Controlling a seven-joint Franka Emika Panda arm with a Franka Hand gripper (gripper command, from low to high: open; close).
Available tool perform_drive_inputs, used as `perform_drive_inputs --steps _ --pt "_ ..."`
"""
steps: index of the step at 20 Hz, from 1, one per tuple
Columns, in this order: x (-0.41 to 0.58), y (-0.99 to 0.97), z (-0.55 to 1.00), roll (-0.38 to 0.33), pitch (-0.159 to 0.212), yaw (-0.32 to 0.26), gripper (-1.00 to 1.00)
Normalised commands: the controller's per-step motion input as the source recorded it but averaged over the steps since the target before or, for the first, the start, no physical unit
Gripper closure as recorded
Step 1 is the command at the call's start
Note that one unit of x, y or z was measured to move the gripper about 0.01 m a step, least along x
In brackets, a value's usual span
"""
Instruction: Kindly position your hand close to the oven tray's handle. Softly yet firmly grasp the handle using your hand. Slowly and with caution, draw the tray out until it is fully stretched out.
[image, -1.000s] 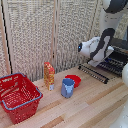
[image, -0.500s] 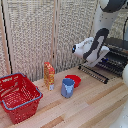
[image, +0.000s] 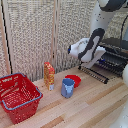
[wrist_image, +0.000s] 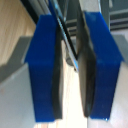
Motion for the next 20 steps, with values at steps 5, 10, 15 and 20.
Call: perform_drive_inputs --steps 5,10,15,20 --pt "0.000 0.58 0.03 -0.137 -0.006 -0.058 1.00" --pt "0.060 0.04 0.07 -0.074 0.004 0.000 -1.00" --pt "0.125 -0.01 0.11 -0.058 0.015 0.011 -1.00" --pt "0.145 0.00 0.29 -0.054 0.003 0.008 -1.00"
